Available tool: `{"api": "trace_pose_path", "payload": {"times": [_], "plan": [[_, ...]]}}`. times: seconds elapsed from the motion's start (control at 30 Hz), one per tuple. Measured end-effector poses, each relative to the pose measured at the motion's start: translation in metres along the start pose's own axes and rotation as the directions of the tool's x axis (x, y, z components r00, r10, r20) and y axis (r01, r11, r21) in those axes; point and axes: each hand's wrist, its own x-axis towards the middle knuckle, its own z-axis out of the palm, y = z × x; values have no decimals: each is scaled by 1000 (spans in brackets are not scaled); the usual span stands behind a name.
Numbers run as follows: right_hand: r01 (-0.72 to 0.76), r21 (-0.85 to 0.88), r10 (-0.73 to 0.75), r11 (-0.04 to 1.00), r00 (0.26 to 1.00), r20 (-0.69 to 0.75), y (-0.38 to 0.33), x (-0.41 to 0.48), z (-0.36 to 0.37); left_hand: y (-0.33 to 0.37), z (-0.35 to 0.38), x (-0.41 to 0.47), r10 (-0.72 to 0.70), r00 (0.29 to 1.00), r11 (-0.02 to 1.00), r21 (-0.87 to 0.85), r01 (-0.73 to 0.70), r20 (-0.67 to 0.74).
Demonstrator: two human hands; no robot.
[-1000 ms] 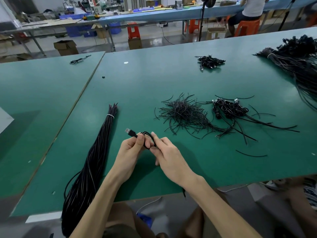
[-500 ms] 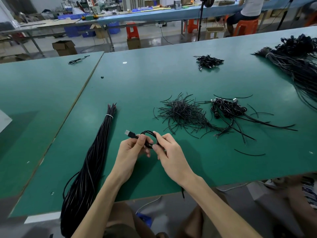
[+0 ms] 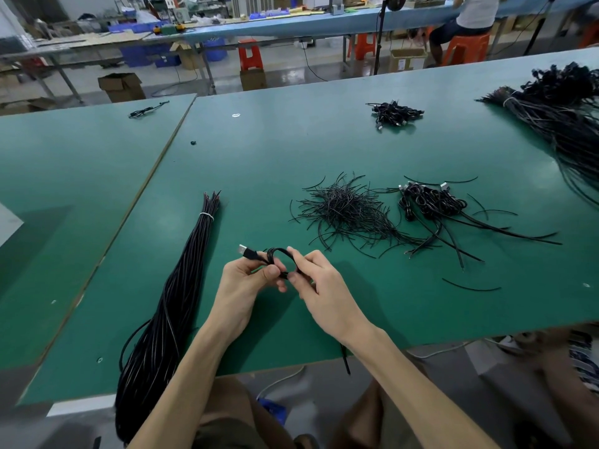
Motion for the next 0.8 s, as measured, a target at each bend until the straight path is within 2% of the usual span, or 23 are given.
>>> {"api": "trace_pose_path", "payload": {"times": [0.3,0.53,0.7,0.8], "plan": [[10,-39,-9,999,1000,18,-3,-3,3,-4,-2,1,-4,1000,996,91,3,9],[69,-194,-61,979,997,45,-1,-7,7,-7,-2,0,-14,998,991,132,22,-61],[75,-181,-81,981,997,-21,-2,-9,6,-3,1,3,-65,992,995,65,73,-111],[78,-163,-82,984,997,-15,-3,-9,6,-2,1,2,-47,997,991,120,53,-55]]}}
